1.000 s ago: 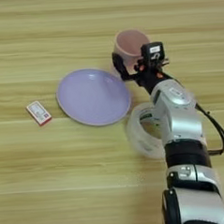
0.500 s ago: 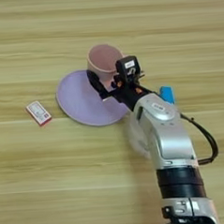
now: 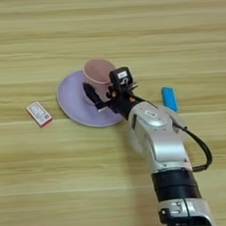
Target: Move the objects on the table
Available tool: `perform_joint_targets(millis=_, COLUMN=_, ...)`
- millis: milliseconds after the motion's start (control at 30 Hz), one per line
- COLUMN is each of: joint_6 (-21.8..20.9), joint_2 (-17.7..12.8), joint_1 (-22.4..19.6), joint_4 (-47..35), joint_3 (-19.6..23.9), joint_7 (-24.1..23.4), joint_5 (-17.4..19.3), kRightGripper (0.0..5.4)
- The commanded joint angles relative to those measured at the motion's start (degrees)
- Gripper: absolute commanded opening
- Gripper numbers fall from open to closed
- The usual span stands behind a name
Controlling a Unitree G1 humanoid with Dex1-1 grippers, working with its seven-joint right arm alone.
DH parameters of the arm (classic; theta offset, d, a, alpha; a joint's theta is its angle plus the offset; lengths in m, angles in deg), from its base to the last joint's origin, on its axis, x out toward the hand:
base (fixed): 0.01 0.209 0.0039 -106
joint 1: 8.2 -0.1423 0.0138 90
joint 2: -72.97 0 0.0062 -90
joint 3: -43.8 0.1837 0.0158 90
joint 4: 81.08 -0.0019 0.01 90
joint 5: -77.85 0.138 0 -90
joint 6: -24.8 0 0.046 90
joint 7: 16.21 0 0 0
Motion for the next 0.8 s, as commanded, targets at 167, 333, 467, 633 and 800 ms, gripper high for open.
perform_joint_targets(millis=167, joint_6=-3.23, joint_2=-0.8, joint_1=-4.41, joint_4=0.58, joint_3=0.46, joint_7=-0.2, joint_5=-0.59, kRightGripper=4.34)
perform_joint_targets(millis=333, joint_6=-4.17, joint_2=-0.85, joint_1=-3.99, joint_4=0.32, joint_3=0.1, joint_7=-0.16, joint_5=-1.4, kRightGripper=5.13)
perform_joint_targets(millis=467, joint_6=-4.32, joint_2=-0.92, joint_1=-3.52, joint_4=-0.55, joint_3=-0.11, joint_7=0.15, joint_5=-1.73, kRightGripper=5.39)
perform_joint_targets(millis=633, joint_6=-3.57, joint_2=-1.19, joint_1=-1.38, joint_4=-4.04, joint_3=0.08, joint_7=0.3, joint_5=-1.84, kRightGripper=5.39)
perform_joint_targets(millis=800, joint_6=-2.11, joint_2=-2.06, joint_1=1.82, joint_4=-8.44, joint_3=0.65, joint_7=0.38, joint_5=-1.74, kRightGripper=5.39)
